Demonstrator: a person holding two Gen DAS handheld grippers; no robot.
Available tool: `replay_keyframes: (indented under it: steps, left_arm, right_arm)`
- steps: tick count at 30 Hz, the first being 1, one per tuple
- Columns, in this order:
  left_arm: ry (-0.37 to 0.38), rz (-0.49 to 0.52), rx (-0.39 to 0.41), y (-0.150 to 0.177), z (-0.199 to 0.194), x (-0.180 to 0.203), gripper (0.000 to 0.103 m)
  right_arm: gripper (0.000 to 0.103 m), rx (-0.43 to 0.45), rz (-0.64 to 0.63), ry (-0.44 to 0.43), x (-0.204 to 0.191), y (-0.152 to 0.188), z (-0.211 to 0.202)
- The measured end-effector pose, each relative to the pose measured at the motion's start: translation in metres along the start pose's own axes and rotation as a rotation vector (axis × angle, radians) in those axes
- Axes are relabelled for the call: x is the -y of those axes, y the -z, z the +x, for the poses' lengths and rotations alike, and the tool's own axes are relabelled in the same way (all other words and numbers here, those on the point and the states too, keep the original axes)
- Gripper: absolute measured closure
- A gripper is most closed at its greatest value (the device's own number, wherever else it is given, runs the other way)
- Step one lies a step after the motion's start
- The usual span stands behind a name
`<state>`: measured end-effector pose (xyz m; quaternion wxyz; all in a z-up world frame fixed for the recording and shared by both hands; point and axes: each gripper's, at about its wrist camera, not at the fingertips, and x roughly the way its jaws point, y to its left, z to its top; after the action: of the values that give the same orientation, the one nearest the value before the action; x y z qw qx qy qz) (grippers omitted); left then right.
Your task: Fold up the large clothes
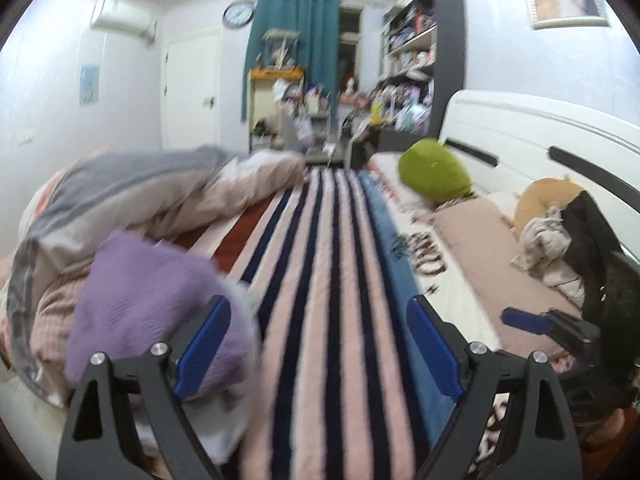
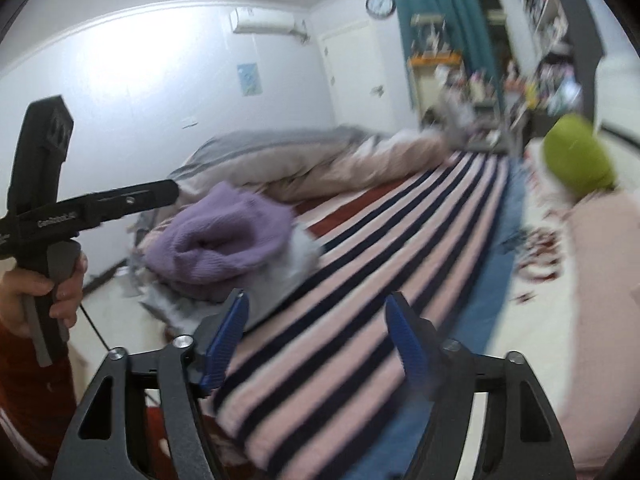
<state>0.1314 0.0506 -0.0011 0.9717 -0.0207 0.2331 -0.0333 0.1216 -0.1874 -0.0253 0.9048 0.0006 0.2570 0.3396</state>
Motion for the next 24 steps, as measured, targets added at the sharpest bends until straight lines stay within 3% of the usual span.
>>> replay_keyframes:
  steps: [5,7,8,9,11,17,24]
  left_arm:
    - [-0.013,0.021,0.163,0.004,-0.011,0.058,0.013]
    - [-0.003,0.015,0.202,0.007,-0.015,0.074,0.006]
    - [-0.001,0.013,0.215,0.008,-0.016,0.080,0.005]
    - [-0.002,0.012,0.224,0.010,-0.017,0.084,0.005]
    - [-0.011,0.018,0.234,0.012,-0.018,0.095,0.003]
    - [-0.020,0.040,0.244,0.018,-0.013,0.103,0.001]
    - [-0.033,0.057,0.242,0.027,-0.016,0.105,0.001]
  right_arm:
    - [0.026,0.109,-0.047,0.109,0.015,0.004,-0.064]
    - [0.021,0.142,-0.046,0.138,0.020,0.007,-0.084]
    - [0.011,0.151,-0.047,0.147,0.021,0.007,-0.090]
    - [0.003,0.171,-0.052,0.165,0.022,0.010,-0.099]
    - [0.001,0.194,-0.061,0.191,0.023,0.012,-0.110]
    - [0.001,0.222,-0.053,0.271,0.028,0.022,-0.128]
    - [0.001,0.216,-0.016,0.291,0.033,0.032,-0.132]
